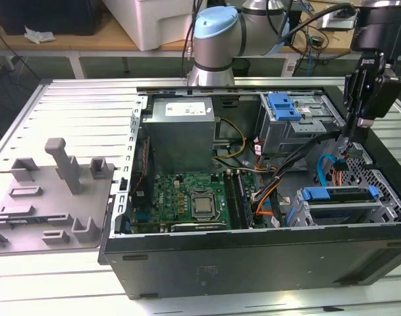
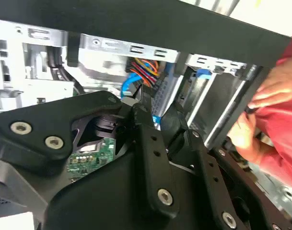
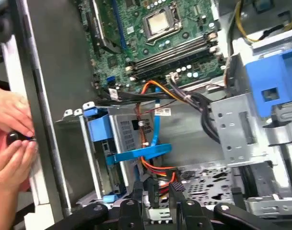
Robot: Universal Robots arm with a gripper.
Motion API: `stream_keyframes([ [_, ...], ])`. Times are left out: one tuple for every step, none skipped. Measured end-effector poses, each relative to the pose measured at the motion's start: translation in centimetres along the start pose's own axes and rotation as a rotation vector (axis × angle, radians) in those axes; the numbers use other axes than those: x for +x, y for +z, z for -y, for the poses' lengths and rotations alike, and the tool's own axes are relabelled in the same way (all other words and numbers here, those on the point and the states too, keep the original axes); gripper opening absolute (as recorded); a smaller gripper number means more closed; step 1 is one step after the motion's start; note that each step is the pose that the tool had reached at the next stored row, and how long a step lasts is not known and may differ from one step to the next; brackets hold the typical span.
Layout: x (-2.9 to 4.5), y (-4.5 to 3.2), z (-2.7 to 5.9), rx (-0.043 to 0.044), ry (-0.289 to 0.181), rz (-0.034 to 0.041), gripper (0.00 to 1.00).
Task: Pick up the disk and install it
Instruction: 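Insert the first disk wire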
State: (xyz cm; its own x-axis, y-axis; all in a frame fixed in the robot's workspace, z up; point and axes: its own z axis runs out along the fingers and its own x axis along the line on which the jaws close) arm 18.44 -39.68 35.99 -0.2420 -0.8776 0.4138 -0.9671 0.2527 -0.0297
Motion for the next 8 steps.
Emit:
stream_keyframes([
  [-0.76, 0.60, -0.09, 0.0069, 0.002, -0.0349, 0.35],
  [-0.96, 1.03, -0.09, 0.0070, 0.002, -0.0356, 0.35],
  [-1.00, 1.09, -0.06, 0.0071, 0.002, -0.0356, 0.35],
  [-1.03, 1.14, -0.02, 0.0071, 0.002, -0.0357, 0.35],
  [-1.08, 1.20, 0.07, 0.0070, 0.002, -0.0358, 0.35],
  [-1.11, 1.23, 0.12, 0.0068, 0.002, -0.0359, 0.35],
  [-1.15, 1.29, 0.17, 0.0067, 0.002, -0.0359, 0.35],
  [-1.16, 1.34, 0.20, 0.0063, 0.002, -0.0361, 0.35],
])
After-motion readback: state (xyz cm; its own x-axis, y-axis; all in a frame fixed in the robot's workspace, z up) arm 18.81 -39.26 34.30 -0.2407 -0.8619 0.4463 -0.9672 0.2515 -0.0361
